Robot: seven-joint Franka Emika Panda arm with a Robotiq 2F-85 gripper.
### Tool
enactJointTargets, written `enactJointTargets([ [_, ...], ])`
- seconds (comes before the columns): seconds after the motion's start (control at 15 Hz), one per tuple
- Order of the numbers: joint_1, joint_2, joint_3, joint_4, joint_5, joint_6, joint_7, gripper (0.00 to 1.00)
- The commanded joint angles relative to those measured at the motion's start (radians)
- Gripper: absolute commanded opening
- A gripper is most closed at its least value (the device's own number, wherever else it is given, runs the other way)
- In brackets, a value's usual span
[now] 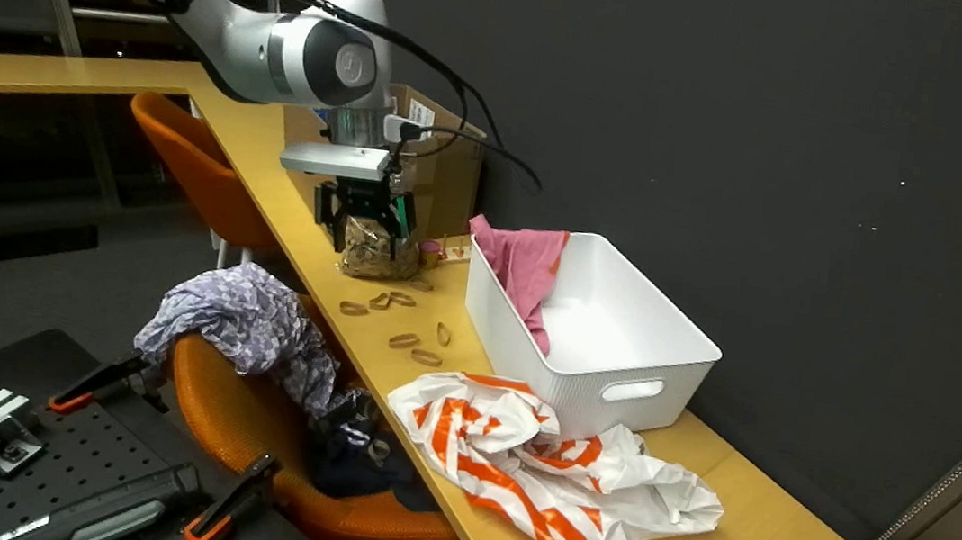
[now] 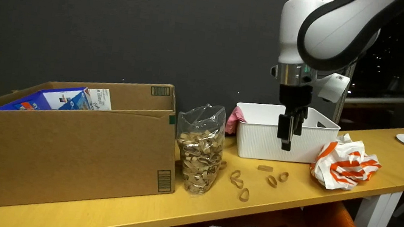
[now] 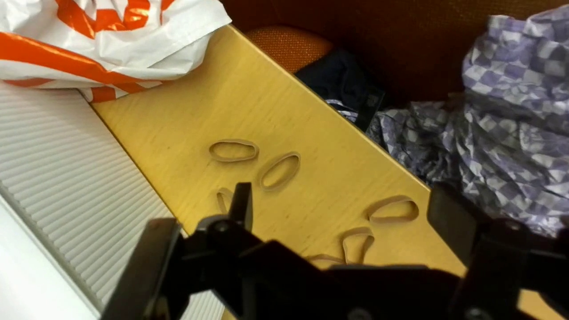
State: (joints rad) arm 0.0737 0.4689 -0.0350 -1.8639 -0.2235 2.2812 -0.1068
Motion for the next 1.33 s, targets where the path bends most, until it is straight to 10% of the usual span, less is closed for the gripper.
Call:
enactJointTargets([
  [0.0,0.038,0.149,-0.002,0.141,-0.113,-0.016,-0.003,1.0],
  [0.73,0.067,0.247,0.012,0.184,-0.135,0.036,-0.022,1.0],
  [1.27,0.085,0.162,-0.007,0.011,-0.325,0.29,-0.13,1.0],
])
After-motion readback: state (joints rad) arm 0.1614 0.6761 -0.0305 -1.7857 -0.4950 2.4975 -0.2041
